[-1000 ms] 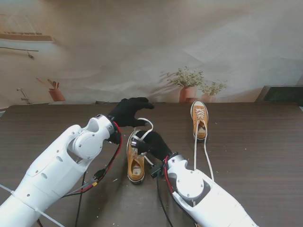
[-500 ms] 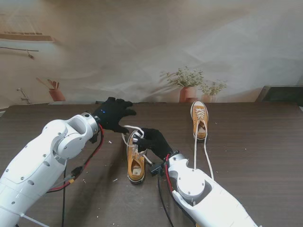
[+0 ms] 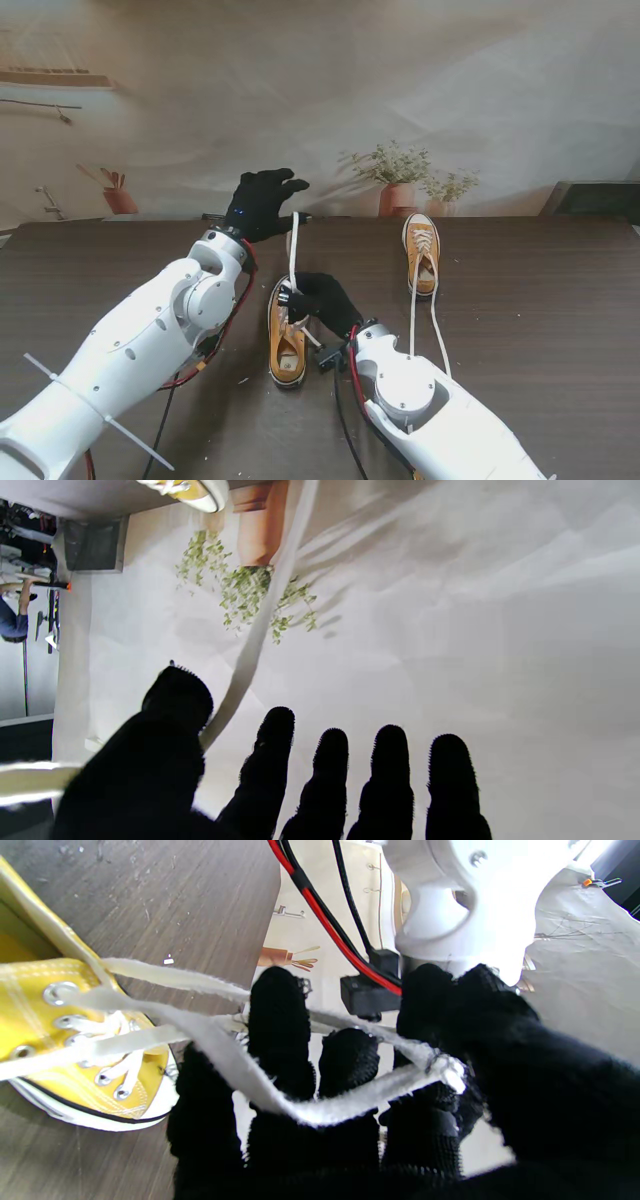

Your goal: Tie the shoelaces into a bow on the shoes

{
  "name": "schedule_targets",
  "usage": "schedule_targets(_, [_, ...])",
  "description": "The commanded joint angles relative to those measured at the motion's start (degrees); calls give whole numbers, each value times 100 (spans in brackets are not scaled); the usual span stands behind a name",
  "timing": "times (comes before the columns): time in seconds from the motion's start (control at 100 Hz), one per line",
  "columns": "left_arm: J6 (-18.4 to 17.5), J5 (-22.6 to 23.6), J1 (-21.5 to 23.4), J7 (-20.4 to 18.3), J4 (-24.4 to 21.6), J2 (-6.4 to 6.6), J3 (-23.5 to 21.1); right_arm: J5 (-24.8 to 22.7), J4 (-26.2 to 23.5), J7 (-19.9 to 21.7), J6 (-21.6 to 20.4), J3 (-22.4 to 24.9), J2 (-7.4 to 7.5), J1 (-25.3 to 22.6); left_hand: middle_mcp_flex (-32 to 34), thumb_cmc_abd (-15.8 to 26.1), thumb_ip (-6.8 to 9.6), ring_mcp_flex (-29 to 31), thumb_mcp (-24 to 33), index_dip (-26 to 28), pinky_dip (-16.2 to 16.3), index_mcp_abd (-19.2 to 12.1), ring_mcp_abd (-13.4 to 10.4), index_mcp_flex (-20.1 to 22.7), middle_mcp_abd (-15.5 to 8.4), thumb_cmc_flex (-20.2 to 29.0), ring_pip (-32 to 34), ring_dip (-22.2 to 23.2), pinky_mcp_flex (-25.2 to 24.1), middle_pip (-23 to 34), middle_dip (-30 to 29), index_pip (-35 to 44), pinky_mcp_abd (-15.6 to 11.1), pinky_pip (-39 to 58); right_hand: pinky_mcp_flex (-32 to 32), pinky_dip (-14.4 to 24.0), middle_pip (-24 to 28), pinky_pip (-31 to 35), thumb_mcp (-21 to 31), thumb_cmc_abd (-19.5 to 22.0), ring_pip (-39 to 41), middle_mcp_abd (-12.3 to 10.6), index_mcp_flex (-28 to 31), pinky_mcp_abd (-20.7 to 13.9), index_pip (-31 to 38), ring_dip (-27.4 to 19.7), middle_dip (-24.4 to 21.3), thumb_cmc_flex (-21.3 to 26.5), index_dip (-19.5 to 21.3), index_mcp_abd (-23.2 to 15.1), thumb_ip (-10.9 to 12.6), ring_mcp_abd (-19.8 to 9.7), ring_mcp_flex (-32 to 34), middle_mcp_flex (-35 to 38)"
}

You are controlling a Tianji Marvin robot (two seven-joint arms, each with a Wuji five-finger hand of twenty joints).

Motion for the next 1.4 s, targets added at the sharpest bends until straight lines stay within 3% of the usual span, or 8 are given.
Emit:
schedule_targets(0.0, [9,-173,-135,-177,-196,-161,45,-3,27,95,28,24,38,-10,-107,244,10,-144,-249,-10,-124,18,48,5,108,-185,26,96,-140,55,130,40,193,57,-60,-42,76,-34,290,-20,-40,-58,135,-118,123,-42,-69,193,243,-624,-47,-119,-28,77])
schedule_targets(0.46, [-131,-716,-122,-86,-1127,-369,141,-10,137,163,25,63,54,-7,-26,671,158,-108,-1289,34,-323,-63,68,50,106,-86,-26,1,-149,25,103,76,244,88,-70,-56,82,-51,350,-40,-87,-54,147,-109,163,-55,-32,225,343,-632,-44,-126,-57,58])
schedule_targets(0.62, [-125,129,-176,-2286,-2015,224,45,-32,131,109,-13,43,42,-23,-302,-24,122,-308,-1381,5,-462,-203,-156,-84,-63,96,-470,-167,-235,-408,-110,-201,-26,-424,-83,-66,82,-69,399,-80,-100,-52,162,-123,146,-57,-29,206,366,-656,-56,-124,-65,57])
schedule_targets(0.72, [-382,646,-297,-2977,-2195,415,73,-43,81,90,-4,55,47,-45,-389,-548,99,-318,-1344,5,-436,-271,-233,-25,-157,289,-534,-168,-214,-507,-149,-255,-75,-495,-88,-69,82,-73,407,-81,-104,-52,162,-122,137,-56,-29,205,371,-661,-62,-123,-68,57])
schedule_targets(0.76, [-455,768,-313,-3113,-2230,454,81,-58,57,90,-3,64,54,-54,-382,-1079,-155,-299,387,58,-310,-307,-254,41,-176,-386,-583,-153,-167,-534,-160,-302,-103,-635,-88,-70,82,-74,408,-82,-105,-52,167,-122,138,-56,-28,204,376,-662,-64,-123,-68,57])
schedule_targets(1.13, [-948,1340,57,-3515,-2471,633,-324,-60,-38,47,22,122,61,-109,-176,-2063,-128,-88,2611,55,-354,-555,-366,262,-280,481,-475,-101,109,-416,-140,-125,-132,-652,-87,-73,81,-74,426,-94,-115,-52,175,-122,124,-56,-28,208,392,-664,-69,-125,-65,58])
schedule_targets(1.28, [-770,1254,360,-2904,-2309,561,-519,-14,-54,42,7,119,58,-133,250,-892,-150,235,2999,48,-331,-630,-352,289,-306,1271,-249,-77,275,-192,-85,232,-37,-283,-87,-74,81,-73,426,-106,-119,-52,173,-122,119,-55,-28,204,395,-674,-72,-124,-65,58])
schedule_targets(1.39, [-546,511,586,-2983,-2297,519,-695,-9,-53,52,-9,102,58,-139,-13,1057,62,29,-862,-142,-320,-230,-284,-319,-215,1926,-333,-93,56,-270,-121,-173,-61,-313,-87,-74,81,-73,428,-104,-120,-52,171,-122,114,-55,-28,201,395,-684,-72,-124,-65,58])
